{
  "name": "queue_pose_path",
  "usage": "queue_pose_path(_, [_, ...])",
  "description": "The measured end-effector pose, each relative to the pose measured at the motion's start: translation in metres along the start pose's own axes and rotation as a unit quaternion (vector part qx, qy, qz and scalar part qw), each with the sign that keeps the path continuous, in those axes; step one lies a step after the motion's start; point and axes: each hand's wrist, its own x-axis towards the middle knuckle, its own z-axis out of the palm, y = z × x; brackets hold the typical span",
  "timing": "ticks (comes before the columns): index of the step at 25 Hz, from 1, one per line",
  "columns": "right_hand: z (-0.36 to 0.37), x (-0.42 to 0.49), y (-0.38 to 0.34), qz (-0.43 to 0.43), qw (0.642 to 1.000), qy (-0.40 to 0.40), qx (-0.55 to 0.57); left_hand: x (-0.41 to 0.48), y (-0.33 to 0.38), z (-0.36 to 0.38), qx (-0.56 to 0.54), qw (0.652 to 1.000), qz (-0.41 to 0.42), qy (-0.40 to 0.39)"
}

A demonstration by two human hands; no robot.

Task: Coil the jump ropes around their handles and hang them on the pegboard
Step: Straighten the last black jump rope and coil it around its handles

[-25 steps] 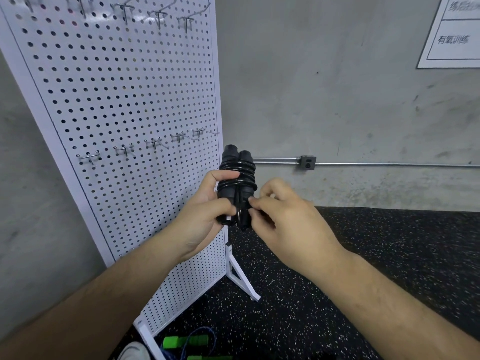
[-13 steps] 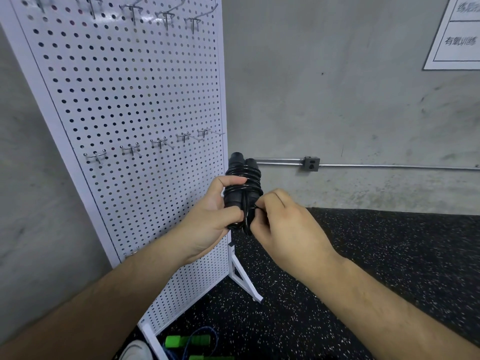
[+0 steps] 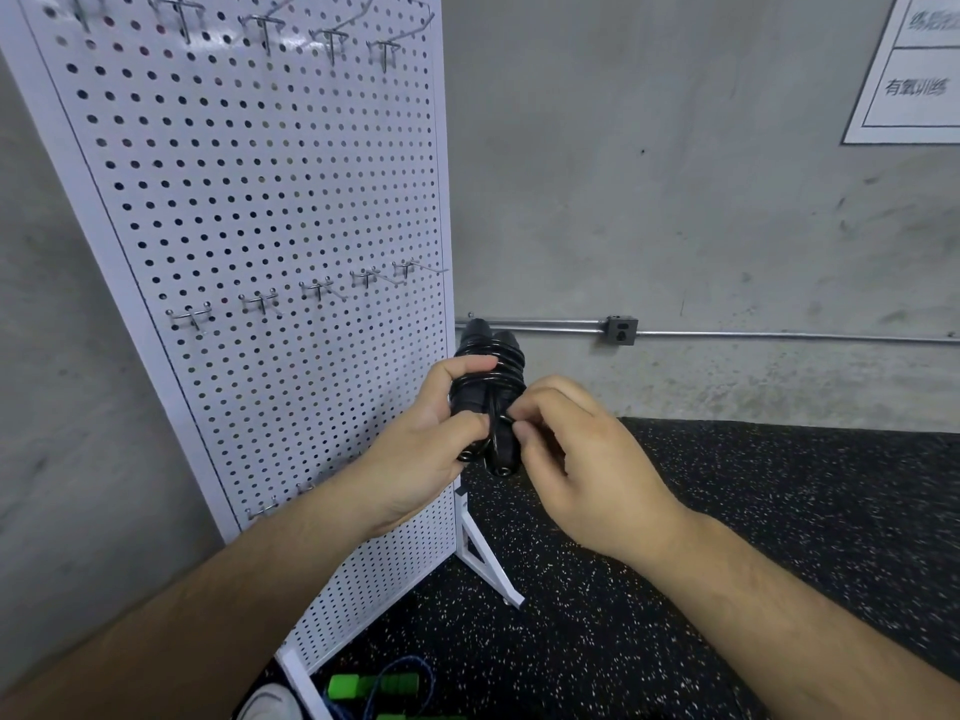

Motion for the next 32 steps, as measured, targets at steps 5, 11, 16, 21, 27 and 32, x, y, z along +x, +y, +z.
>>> queue_pose_path(5, [0.002, -0.002, -0.005, 0.023, 0.998, -0.007, 0.053, 0.001, 0.000, 0.000, 0.012, 1.000, 0.010, -0.008])
queue_pose_path(11, [0.004, -0.003, -0.006, 0.070, 0.992, 0.027, 0.103, 0.005, -0.005, -0.001, 0.048, 0.998, 0.024, -0.015])
queue_pose_path(16, [0.006, 0.001, -0.017, 0.109, 0.986, 0.087, 0.096, 0.003, -0.003, 0.008, -0.097, 0.991, 0.040, -0.079])
queue_pose_path(21, [0.003, 0.002, -0.005, 0.072, 0.988, 0.108, 0.087, 0.005, -0.004, -0.002, -0.062, 0.994, 0.059, -0.071])
queue_pose_path(27, [-0.002, 0.003, 0.004, 0.084, 0.993, 0.047, 0.064, 0.011, -0.002, -0.012, -0.072, 0.994, 0.073, -0.040])
queue_pose_path(32, [-0.008, 0.005, 0.008, 0.082, 0.995, 0.047, 0.021, 0.008, -0.002, -0.011, 0.055, 0.994, 0.086, -0.040])
